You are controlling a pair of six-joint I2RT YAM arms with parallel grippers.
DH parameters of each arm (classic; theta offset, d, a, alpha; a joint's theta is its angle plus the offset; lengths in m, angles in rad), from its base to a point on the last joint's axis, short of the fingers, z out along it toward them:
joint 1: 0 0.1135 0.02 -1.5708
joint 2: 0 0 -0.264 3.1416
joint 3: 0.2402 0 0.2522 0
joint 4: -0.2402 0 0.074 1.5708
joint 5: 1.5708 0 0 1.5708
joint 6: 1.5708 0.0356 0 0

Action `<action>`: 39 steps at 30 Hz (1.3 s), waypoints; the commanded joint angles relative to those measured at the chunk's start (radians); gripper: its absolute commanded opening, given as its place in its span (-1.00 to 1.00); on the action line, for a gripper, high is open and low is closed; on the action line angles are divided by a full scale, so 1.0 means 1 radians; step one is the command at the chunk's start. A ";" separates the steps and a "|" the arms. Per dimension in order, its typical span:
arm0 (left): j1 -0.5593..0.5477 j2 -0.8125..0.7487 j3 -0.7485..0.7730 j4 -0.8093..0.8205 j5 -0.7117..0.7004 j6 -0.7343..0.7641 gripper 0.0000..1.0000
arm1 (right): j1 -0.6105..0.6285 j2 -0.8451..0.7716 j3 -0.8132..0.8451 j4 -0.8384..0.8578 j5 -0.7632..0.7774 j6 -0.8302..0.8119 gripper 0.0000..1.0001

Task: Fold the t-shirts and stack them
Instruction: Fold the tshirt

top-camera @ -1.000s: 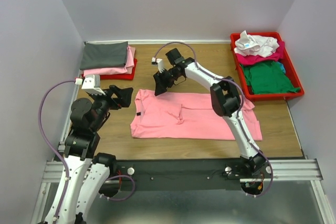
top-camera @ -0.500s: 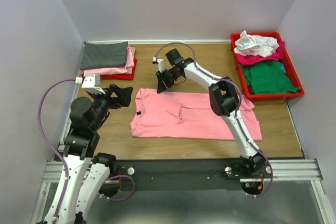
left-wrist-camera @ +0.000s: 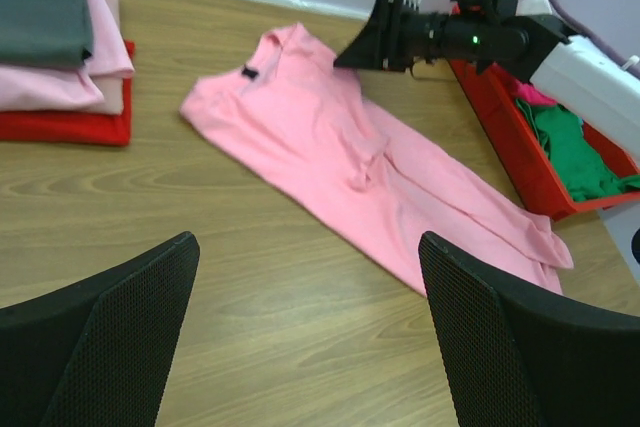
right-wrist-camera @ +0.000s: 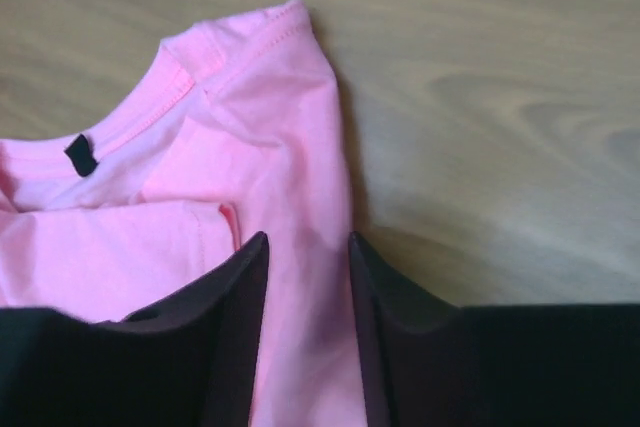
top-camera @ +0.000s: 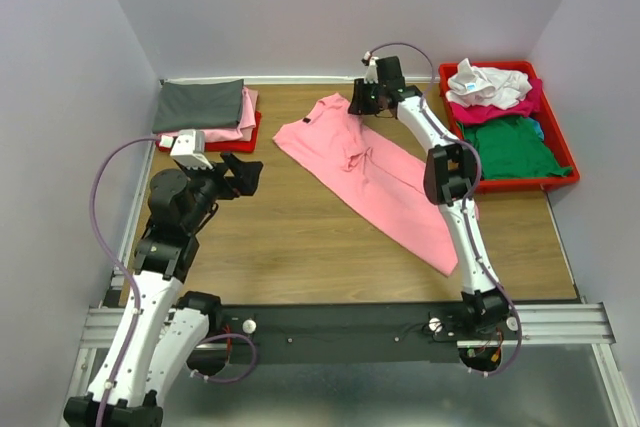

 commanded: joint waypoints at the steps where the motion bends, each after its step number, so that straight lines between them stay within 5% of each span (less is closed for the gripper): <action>1: 0.001 0.105 -0.072 0.143 0.092 -0.109 0.94 | 0.013 0.041 0.075 0.106 0.101 0.015 0.34; 4: 0.000 0.228 -0.074 0.203 0.124 -0.165 0.80 | -0.003 -0.028 0.029 0.105 0.046 -0.035 0.48; 8: -0.026 0.529 0.006 0.277 0.085 -0.211 0.58 | -0.023 -0.248 -0.164 0.092 -0.033 -0.223 0.99; 12: -0.072 0.782 0.138 0.280 -0.021 -0.257 0.37 | -0.026 -0.560 -0.514 0.085 -0.155 -0.437 0.99; 21: -0.150 1.259 0.493 0.093 -0.169 -0.301 0.10 | -0.030 -1.234 -1.254 0.014 -0.152 -0.696 0.99; 29: -0.149 1.453 0.693 -0.038 -0.314 -0.254 0.07 | -0.032 -1.517 -1.536 0.013 -0.107 -0.675 0.99; 33: -0.147 1.511 0.782 -0.093 -0.348 -0.237 -0.41 | -0.035 -1.565 -1.571 0.010 -0.112 -0.684 0.99; 35: -0.140 1.546 0.826 -0.137 -0.360 -0.220 -0.81 | -0.036 -1.582 -1.585 0.003 -0.101 -0.709 1.00; 39: -0.126 1.551 0.879 -0.157 -0.365 -0.185 -1.00 | -0.036 -1.591 -1.602 -0.089 -0.138 -0.846 1.00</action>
